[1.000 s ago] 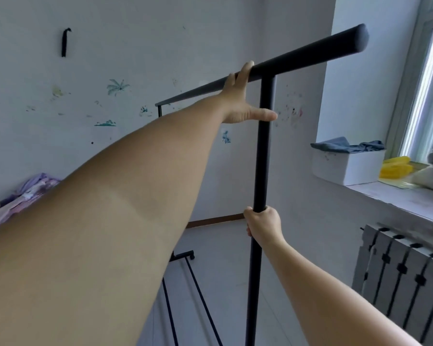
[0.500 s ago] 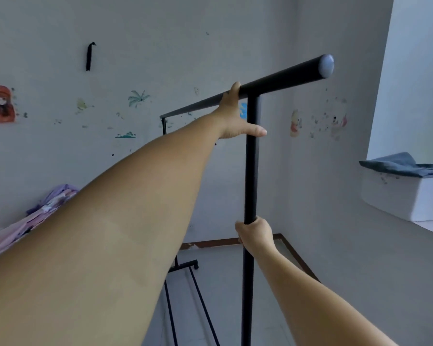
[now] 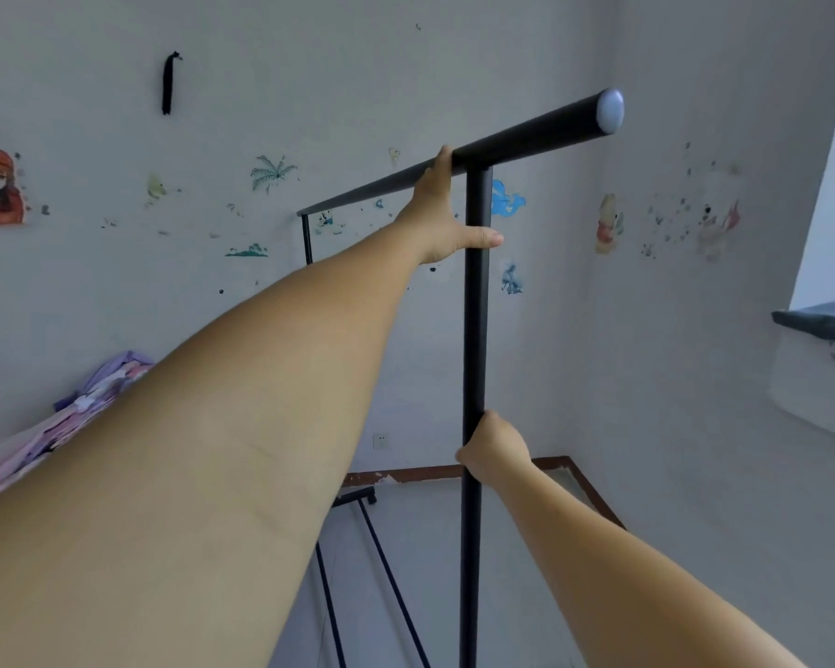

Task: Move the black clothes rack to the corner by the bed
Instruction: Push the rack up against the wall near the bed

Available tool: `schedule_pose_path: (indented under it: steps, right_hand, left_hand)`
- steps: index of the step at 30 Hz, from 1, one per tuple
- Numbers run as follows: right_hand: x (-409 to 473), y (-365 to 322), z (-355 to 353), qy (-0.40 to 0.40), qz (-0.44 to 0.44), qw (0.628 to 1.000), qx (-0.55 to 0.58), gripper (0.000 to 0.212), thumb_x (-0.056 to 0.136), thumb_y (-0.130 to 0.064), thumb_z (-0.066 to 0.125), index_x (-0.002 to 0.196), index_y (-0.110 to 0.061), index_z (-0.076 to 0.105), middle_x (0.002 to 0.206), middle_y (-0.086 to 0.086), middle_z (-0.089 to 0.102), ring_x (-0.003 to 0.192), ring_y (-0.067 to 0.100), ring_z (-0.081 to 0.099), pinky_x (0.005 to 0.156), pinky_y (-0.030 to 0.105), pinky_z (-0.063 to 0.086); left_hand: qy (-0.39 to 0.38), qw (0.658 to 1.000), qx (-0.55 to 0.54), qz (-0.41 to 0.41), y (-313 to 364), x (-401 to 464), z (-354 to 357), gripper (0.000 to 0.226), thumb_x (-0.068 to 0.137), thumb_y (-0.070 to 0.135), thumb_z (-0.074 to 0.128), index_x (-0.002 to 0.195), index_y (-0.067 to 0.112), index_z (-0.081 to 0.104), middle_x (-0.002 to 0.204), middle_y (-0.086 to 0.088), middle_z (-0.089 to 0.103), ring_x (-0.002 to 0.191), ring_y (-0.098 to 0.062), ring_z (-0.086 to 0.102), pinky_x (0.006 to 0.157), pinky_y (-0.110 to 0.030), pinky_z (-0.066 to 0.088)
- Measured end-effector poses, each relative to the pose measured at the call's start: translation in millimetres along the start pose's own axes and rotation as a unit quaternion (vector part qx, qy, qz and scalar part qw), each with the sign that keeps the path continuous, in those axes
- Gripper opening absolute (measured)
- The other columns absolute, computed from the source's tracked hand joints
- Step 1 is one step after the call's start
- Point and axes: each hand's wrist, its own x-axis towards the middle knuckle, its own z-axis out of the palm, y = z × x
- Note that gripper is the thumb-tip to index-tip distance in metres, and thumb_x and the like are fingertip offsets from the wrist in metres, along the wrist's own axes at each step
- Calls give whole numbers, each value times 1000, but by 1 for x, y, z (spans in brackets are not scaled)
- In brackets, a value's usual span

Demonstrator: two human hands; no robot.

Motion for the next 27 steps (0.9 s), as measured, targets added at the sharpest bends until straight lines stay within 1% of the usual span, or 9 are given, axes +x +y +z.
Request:
schedule_pose_path:
  steps: [4,8,10,14,16,18,21,24,27]
  right_hand:
    - [30,-9,6,2,0,1000,-22,32,84,-5,59,115,-4,50,88,7,53,77,24,54,65,27,47]
    - [48,-7,-6,-3,30,1000,3,31,79,-6,66,107,-4,53,74,4,52,77,26,60,60,30,54]
    - [52,-1,-15,-2,41,999,22,31,79,-5,67,106,-3,53,79,7,55,79,30,63,67,35,58]
    - [65,19,-24,50,29,998,4,35,81,-5,64,112,-4,50,88,8,53,76,27,56,63,31,49]
    - [74,29,-28,67,21,998,3,35,81,-4,64,113,-4,50,87,7,52,76,25,54,63,31,47]
    - [83,36,-34,72,13,997,6,35,81,-4,64,113,-4,50,87,6,52,76,25,55,64,31,48]
    - [99,52,-47,79,5,997,15,36,81,-5,65,114,-5,50,88,5,53,77,24,55,64,30,46]
    - [119,73,-63,81,0,996,30,37,81,-6,66,114,-6,50,92,7,56,79,25,57,66,32,49]
    - [142,92,-79,71,-5,996,45,37,82,-6,65,115,-6,49,104,12,61,91,29,62,74,37,55]
  left_hand:
    - [-5,1000,-3,-5,-25,27,3,121,69,41,78,149,26,-12,162,-2,-2,149,-23,11,117,-41,19]
    - [-8,999,-40,5,-31,48,18,123,67,45,78,149,28,-11,162,-4,4,147,-25,15,115,-41,25]
    - [-5,999,-51,12,-26,56,29,122,67,45,78,149,27,-11,161,-6,12,146,-24,21,112,-37,27]
    - [13,998,-59,4,-16,69,63,117,71,44,75,149,24,-10,149,-12,38,134,-24,42,97,-29,36]
    - [24,997,-71,-8,-11,75,79,106,76,43,71,151,19,0,148,-12,40,132,-26,45,98,-31,39]
    - [1,996,-92,-19,-8,81,92,85,81,41,66,147,11,22,144,-12,45,128,-26,49,106,-35,41]
    - [-38,993,-116,-11,-5,91,115,56,85,33,64,130,5,49,127,-11,59,116,-25,58,98,-34,49]
    - [-48,990,-136,-5,-3,103,138,35,86,23,64,116,8,59,110,-7,64,101,-21,62,80,-25,48]
    - [-51,987,-148,-23,1,119,161,30,87,16,61,116,8,59,115,-11,65,103,-24,62,84,-32,53]
